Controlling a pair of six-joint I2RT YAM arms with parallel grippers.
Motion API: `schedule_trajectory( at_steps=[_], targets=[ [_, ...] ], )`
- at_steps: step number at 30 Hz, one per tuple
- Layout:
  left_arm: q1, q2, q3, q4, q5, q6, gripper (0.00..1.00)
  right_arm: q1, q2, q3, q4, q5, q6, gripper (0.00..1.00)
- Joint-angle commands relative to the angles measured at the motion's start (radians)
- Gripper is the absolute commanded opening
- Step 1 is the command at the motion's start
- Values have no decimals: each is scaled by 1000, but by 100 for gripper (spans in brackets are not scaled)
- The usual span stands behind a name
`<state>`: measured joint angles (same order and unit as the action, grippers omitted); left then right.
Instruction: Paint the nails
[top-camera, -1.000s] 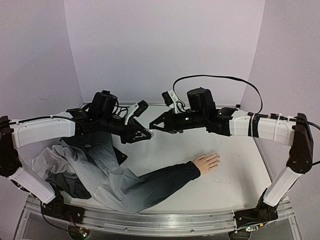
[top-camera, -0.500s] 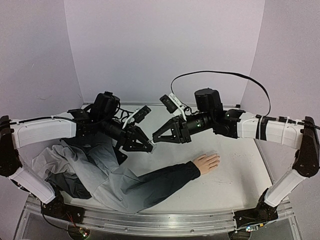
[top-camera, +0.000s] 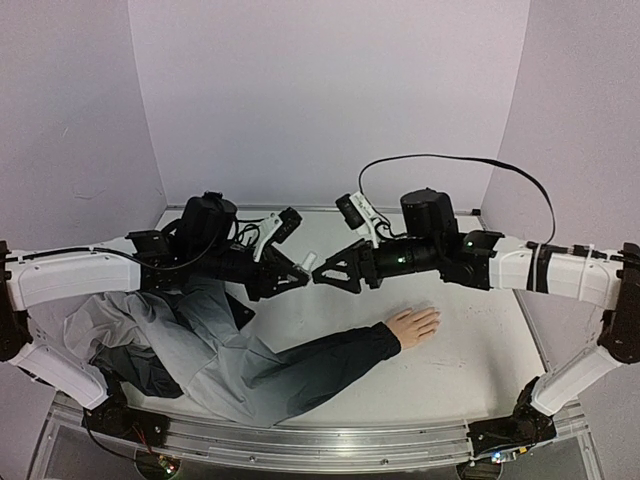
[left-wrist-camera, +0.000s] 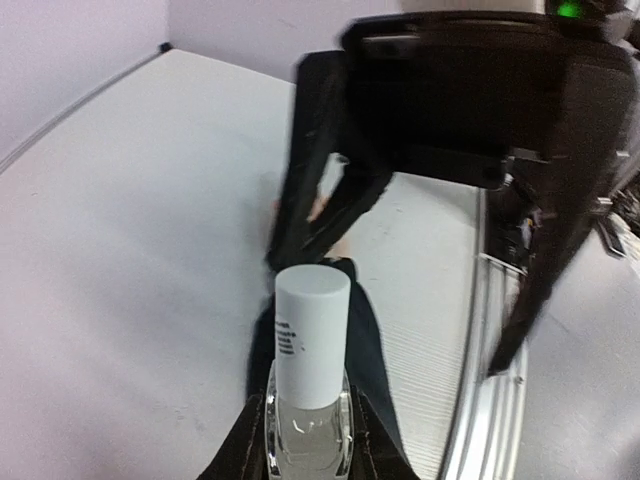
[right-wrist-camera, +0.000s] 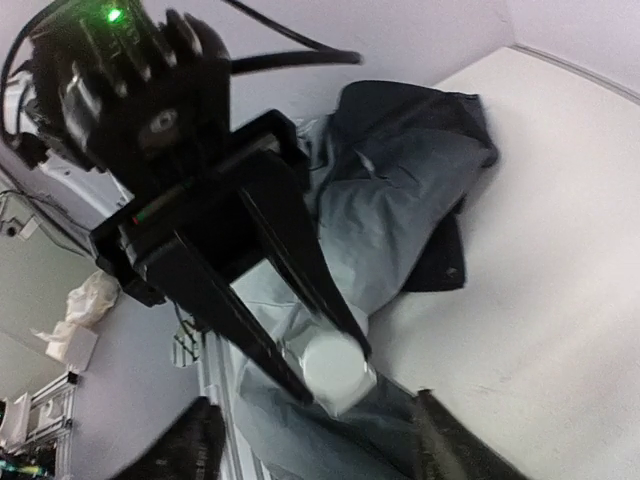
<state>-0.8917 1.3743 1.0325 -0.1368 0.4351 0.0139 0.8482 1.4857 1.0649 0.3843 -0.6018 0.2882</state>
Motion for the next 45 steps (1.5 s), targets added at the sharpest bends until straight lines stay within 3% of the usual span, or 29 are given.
schedule_trajectory(
  at_steps=[1,6,14,22,25,31,37,45],
  targets=[
    [0,-70,-64,163,-332,-48,0,8,-148,-35,12,274,122,95],
    [-1,-72,-104,199,-521,-109,0,8,-239,-124,73,499,346,98],
    [-11,-35,-107,214,-628,-155,0,37,-54,-20,187,429,482,96],
    [-35,-36,-120,217,-637,-152,0,103,141,173,182,473,502,78],
    [-40,-34,-123,218,-635,-150,0,126,168,209,176,515,481,76],
    [-46,-31,-115,218,-629,-150,0,151,226,269,145,587,459,59],
    [-50,-27,-108,218,-618,-152,0,161,275,327,112,639,437,52],
    [-55,-41,-108,217,-608,-159,0,164,306,343,99,653,411,34]
  ],
)
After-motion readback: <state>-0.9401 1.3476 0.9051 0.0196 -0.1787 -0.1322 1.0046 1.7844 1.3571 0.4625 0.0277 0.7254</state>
